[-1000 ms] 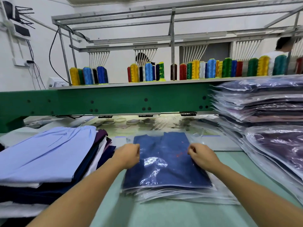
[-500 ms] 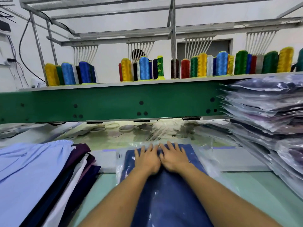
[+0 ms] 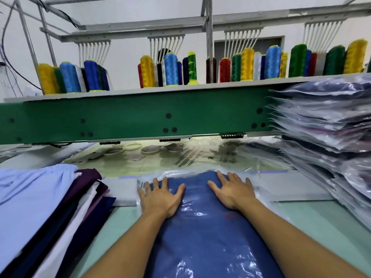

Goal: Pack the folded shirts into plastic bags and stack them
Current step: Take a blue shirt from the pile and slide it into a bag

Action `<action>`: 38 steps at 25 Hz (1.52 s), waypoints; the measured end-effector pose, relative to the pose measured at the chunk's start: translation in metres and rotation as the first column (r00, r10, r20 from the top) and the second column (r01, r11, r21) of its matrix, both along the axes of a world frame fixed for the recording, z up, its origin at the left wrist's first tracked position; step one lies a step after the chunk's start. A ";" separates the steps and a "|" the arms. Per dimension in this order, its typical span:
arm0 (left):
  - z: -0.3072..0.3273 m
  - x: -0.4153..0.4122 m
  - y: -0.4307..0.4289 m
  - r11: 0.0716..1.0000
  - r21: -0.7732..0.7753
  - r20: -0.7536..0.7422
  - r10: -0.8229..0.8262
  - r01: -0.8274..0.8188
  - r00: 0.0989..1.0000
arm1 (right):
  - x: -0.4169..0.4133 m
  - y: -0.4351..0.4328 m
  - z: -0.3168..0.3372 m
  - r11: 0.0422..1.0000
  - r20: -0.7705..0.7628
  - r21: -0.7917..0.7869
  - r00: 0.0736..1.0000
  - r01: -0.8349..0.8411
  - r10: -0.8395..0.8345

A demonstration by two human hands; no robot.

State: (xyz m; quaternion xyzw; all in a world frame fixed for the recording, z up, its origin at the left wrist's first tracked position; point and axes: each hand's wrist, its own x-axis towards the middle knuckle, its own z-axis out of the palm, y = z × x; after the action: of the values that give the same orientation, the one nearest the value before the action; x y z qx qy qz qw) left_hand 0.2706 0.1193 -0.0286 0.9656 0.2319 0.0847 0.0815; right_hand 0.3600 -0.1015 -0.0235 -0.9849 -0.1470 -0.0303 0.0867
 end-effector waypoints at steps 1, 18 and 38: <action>0.003 -0.005 0.003 0.999 0.033 -0.035 0.011 -0.009 0.999 | -0.002 -0.007 0.001 1.000 -0.003 -0.017 1.000 0.019 -0.019; 0.006 -0.175 -0.085 0.991 -0.041 0.067 -0.125 0.128 0.990 | -0.218 0.012 -0.004 0.963 0.139 0.002 0.954 -0.269 0.266; 0.008 -0.229 -0.048 0.789 -0.191 0.461 -0.453 0.584 0.763 | -0.225 -0.059 0.008 0.764 0.256 0.389 0.857 -0.514 0.447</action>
State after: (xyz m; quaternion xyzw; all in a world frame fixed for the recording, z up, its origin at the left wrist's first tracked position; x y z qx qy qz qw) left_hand 0.0416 0.0709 -0.0207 0.9274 -0.0587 0.2104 0.3036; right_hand 0.1349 -0.1607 -0.0155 -0.8623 -0.3899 -0.1125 0.3028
